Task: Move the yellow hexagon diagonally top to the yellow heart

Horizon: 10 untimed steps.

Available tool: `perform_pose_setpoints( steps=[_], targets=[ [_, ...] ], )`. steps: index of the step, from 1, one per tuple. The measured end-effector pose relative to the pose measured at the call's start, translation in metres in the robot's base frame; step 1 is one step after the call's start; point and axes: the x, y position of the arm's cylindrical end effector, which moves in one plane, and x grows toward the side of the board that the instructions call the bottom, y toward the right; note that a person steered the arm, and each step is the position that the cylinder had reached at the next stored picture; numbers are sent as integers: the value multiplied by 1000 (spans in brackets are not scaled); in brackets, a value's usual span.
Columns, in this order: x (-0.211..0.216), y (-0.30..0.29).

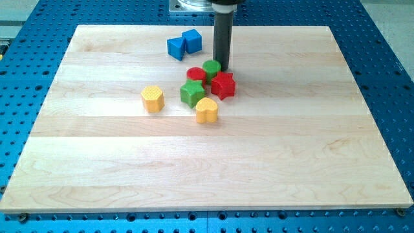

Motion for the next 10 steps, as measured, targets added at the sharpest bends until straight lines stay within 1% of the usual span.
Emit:
perform_pose_setpoints(
  steps=[1, 2, 3, 4, 5, 6, 7, 8, 9, 10],
  targets=[
    [25, 91],
    [105, 110],
    [116, 8],
    [116, -84],
    [167, -109],
    [218, -119],
    [172, -133],
    [124, -123],
    [99, -123],
    [45, -123]
  ],
)
